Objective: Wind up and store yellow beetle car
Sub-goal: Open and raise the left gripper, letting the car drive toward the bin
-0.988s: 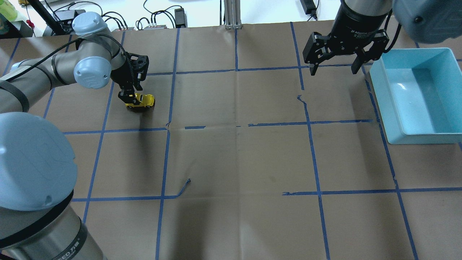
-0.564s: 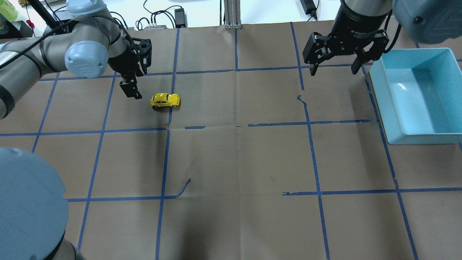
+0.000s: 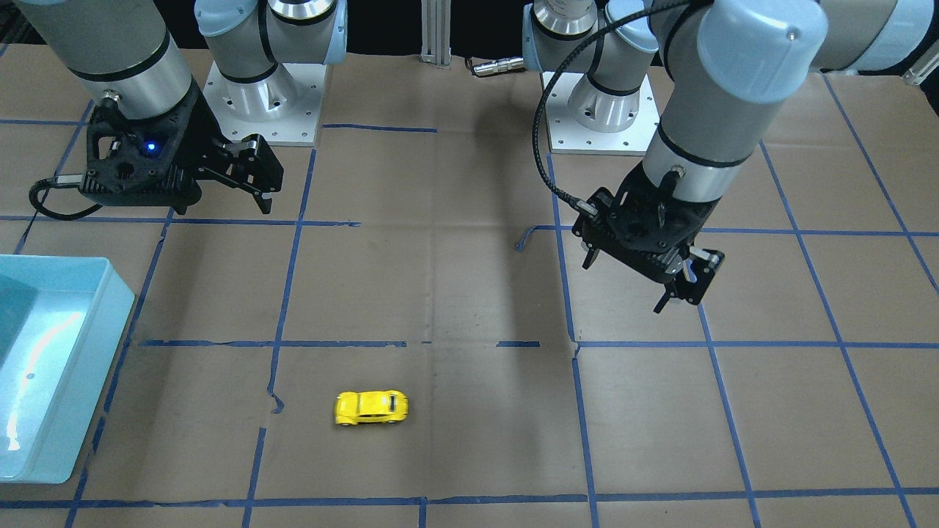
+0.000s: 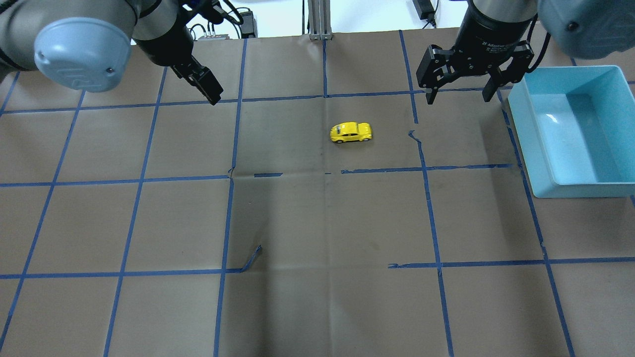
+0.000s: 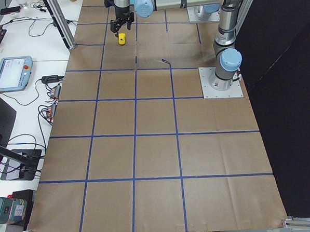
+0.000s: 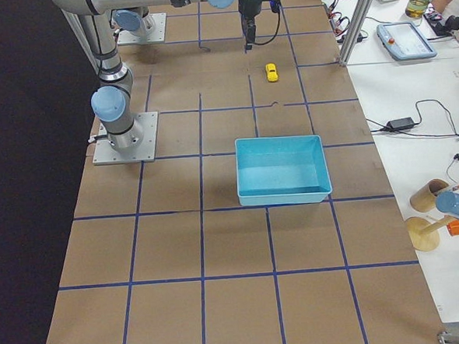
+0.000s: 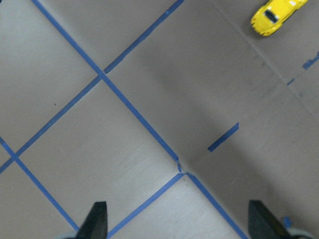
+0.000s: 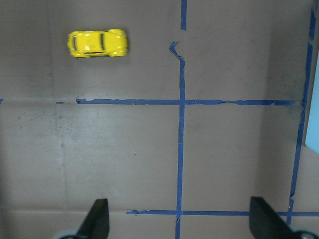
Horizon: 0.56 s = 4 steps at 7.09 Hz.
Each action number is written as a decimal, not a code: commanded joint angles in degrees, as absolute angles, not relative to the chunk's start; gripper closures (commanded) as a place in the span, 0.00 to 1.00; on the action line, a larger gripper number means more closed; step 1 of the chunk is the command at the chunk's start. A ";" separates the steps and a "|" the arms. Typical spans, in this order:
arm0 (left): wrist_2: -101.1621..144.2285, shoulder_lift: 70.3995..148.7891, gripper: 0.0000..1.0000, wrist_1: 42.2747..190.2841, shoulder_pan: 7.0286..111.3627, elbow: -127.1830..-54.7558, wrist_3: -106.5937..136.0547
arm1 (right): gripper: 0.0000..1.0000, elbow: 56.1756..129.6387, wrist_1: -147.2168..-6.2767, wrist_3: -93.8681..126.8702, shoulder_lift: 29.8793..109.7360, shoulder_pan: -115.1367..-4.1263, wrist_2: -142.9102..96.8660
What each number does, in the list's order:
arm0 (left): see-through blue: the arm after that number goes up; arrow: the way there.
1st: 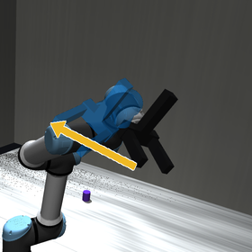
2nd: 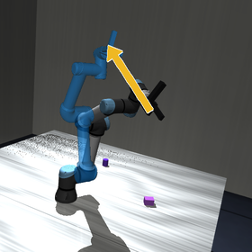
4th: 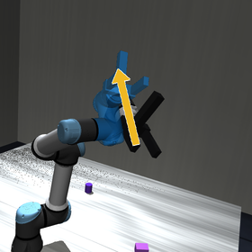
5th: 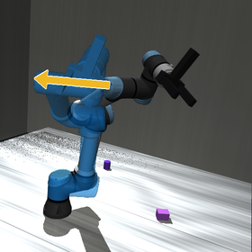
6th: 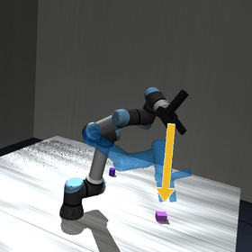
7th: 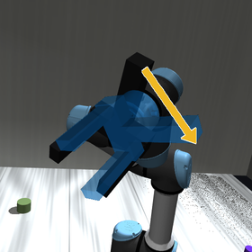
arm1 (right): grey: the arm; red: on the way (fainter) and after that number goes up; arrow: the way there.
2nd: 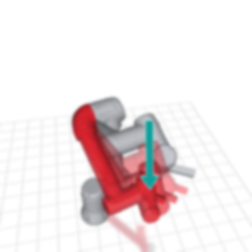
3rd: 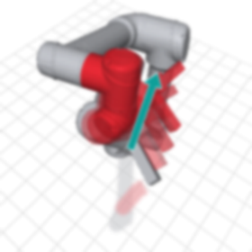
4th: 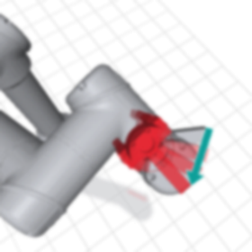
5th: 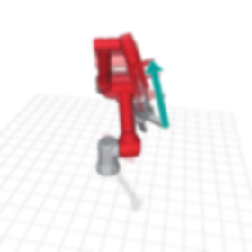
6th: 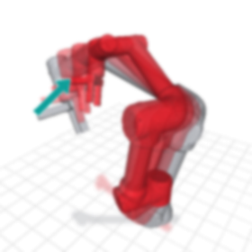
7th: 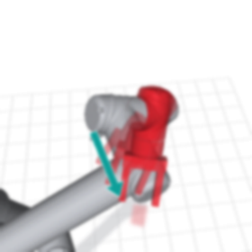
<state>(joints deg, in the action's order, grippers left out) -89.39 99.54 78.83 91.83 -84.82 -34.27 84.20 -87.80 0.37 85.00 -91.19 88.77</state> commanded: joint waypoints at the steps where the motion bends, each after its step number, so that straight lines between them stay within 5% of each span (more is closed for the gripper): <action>1: -89.12 96.77 0.01 89.25 91.94 -81.49 -14.94 | 0.00 84.20 -87.89 0.35 85.08 -91.23 88.86; 4: -89.12 96.77 0.01 90.53 92.02 -80.86 -8.09 | 0.00 84.55 -87.71 -2.53 84.55 -91.14 88.86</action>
